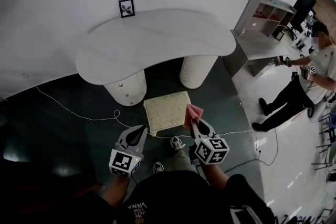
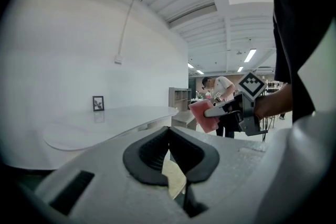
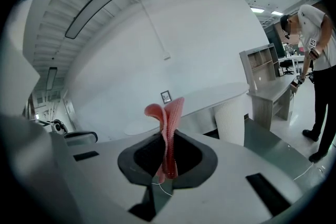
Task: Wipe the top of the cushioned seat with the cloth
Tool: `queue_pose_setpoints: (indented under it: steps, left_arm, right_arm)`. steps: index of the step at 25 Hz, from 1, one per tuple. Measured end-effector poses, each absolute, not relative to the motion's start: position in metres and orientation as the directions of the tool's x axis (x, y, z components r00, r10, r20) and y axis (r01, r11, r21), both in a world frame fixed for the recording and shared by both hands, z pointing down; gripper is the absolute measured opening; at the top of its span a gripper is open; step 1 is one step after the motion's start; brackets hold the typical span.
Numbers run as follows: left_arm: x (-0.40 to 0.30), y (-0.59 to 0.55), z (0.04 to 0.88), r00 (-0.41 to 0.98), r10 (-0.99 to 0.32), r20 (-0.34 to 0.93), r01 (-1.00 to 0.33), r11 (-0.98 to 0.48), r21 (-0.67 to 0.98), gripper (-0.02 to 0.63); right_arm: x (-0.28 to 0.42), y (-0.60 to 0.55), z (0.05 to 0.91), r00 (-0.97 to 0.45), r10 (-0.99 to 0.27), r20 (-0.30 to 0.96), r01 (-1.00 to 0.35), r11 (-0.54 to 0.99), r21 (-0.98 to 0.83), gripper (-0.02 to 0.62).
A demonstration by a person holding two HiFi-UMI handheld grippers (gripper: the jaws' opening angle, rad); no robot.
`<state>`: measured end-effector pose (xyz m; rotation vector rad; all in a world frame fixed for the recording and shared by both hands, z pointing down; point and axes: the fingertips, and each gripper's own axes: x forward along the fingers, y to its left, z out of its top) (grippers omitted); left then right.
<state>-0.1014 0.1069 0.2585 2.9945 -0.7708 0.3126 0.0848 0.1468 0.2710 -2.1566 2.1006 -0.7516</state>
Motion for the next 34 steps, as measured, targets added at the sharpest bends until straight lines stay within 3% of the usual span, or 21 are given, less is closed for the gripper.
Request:
queue_pose_setpoints:
  steps: [14,34]
  left_arm:
    - [-0.135,0.108,0.22,0.834,-0.536,0.13,-0.536,-0.843,-0.039,0.017]
    - [-0.141,0.112,0.219,0.817,-0.559,0.144,-0.562,-0.827,-0.027,0.017]
  right_arm:
    - [0.052,0.17,0.243,-0.094,-0.956,0.277,-0.947,0.0,-0.322,0.025]
    - [0.05,0.168,0.236,-0.114,-0.958,0.264,-0.945,0.022,-0.327,0.025]
